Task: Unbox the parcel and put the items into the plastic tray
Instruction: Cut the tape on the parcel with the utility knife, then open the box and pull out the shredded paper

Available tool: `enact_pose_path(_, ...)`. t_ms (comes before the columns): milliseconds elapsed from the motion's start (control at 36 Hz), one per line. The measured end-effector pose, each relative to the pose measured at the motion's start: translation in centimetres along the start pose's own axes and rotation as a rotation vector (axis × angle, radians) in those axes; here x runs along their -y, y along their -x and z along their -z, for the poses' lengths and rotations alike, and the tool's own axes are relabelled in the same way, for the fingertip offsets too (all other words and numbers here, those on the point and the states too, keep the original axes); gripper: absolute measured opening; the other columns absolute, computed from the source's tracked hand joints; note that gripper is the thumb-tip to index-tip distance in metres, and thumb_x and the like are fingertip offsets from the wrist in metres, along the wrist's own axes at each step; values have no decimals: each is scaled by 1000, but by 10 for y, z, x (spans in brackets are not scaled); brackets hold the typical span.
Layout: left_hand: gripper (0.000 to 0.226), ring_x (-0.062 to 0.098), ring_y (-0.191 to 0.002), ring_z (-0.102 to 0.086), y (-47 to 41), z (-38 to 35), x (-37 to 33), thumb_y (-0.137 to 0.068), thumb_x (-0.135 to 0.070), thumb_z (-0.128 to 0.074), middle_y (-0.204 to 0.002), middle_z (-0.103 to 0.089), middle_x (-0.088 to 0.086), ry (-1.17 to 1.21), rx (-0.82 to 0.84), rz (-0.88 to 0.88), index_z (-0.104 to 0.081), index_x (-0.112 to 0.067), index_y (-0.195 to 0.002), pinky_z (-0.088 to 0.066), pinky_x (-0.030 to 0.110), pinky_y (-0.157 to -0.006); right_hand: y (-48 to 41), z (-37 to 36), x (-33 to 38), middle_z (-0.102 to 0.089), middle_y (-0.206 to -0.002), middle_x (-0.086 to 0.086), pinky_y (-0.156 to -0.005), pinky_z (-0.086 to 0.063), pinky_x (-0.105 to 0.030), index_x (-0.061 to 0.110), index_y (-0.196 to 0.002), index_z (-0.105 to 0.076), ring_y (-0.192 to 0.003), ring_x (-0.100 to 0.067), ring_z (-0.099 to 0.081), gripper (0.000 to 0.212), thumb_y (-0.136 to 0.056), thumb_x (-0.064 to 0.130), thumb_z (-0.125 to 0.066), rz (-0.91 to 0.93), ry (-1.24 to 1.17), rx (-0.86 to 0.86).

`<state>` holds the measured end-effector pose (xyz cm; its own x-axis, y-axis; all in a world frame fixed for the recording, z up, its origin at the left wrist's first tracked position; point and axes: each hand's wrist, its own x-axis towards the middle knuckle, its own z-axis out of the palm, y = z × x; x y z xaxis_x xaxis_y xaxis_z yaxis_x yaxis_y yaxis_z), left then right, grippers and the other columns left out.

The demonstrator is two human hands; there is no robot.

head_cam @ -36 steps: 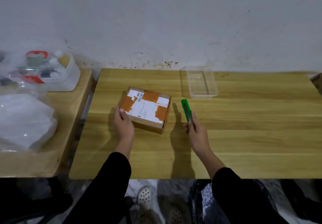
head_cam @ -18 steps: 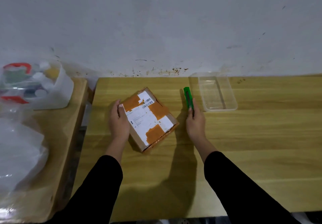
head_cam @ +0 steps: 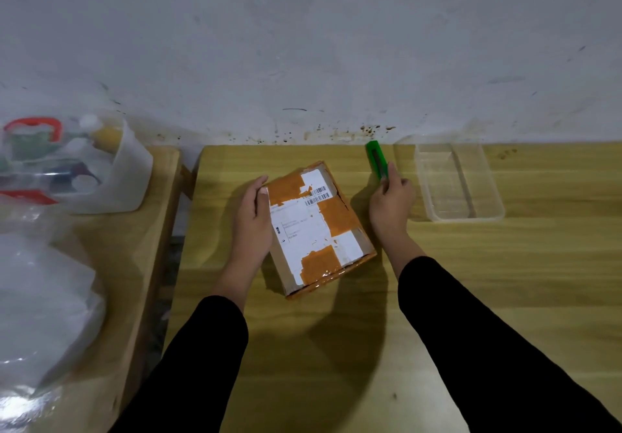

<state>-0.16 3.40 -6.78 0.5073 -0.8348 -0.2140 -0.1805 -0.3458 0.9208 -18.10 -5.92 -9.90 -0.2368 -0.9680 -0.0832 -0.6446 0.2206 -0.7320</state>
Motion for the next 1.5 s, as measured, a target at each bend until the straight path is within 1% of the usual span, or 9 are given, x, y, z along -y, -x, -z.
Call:
enact_pose_path(250, 34, -15, -64, -57, -1, 0, 2, -101, -24, -34, -106, -57, -3, 29, 9, -27, -47, -19, -132, -45, 8, -48, 1, -2, -3, -41, -117, -19, -92, -36, -38, 12, -138, -38, -113, -31, -37, 40, -98, 15, -35, 60, 138, 9)
enact_pose_path(389, 34, -3, -69, -60, -1, 1, 3, -101, -25, -34, -111, -58, 0, 26, 9, -32, -47, -21, -132, -45, 11, -49, 3, 2, -4, -43, -120, -20, -93, -35, -37, 8, -132, -46, -115, -32, -37, 37, -98, 18, -37, 102, 187, -8)
enact_pose_path(722, 33, -12, -60, -57, -2, 3, 4, -101, -24, -35, -90, -58, -13, 0, 17, -36, -47, -19, -131, -44, 11, -48, 10, 10, -11, -44, -127, -19, -97, -37, -37, 7, -135, -44, -117, -31, -38, 44, -93, 21, -49, 187, 237, 14)
enact_pose_path(861, 36, 0, -66, -57, -1, 3, 2, -101, -27, -34, -90, -59, -11, 8, 34, -20, -45, -21, -135, -46, 20, -53, 11, 14, -8, -42, -129, -19, -99, -35, -36, 7, -136, -42, -119, -31, -36, 46, -93, 21, -50, 181, 238, 32)
enact_pose_path(1028, 44, 7, -68, -53, -1, 3, 3, -100, -34, -32, -117, -54, 4, -76, 27, -58, -30, -33, -144, -43, 14, -44, 18, 22, -8, -42, -127, -19, -99, -37, -36, 6, -136, -43, -119, -31, -36, 47, -92, 19, -53, 212, 217, 17)
enact_pose_path(1139, 48, -3, -72, -47, 8, 4, -5, -101, -32, -30, -128, -37, -10, -106, -26, -69, -20, -28, -148, -41, 2, -48, 26, 25, -4, -45, -123, -19, -95, -40, -33, 5, -133, -46, -114, -29, -41, 43, -92, 15, -53, 265, 139, 15)
enact_pose_path(1250, 53, 4, -75, -56, 24, 6, 1, -99, -36, -33, -128, -48, 2, -23, -63, -26, -14, -31, -149, -44, 6, -47, 28, 29, 10, -49, -122, -16, -94, -41, -25, 4, -131, -48, -113, -24, -46, 40, -93, 15, -51, 360, 18, 65)
enact_pose_path(1389, 55, -4, -99, -56, 80, 0, 13, -98, -34, -38, -141, -40, -9, 184, -33, 5, -11, -38, -147, -51, 10, -65, 19, 31, 48, -50, -124, -9, -73, -33, 9, 7, -128, -51, -104, -7, -44, 34, -96, 16, -46, 413, -128, 282)
enact_pose_path(1500, 57, -22, -116, -39, 121, -12, 18, -94, -34, -41, -138, -32, -27, 256, 29, -6, -11, -42, -142, -39, -1, -83, 14, 13, 71, -46, -133, -9, -100, -40, -19, 11, -132, -49, -122, -20, -45, 36, -97, 17, -44, 439, -137, 588)
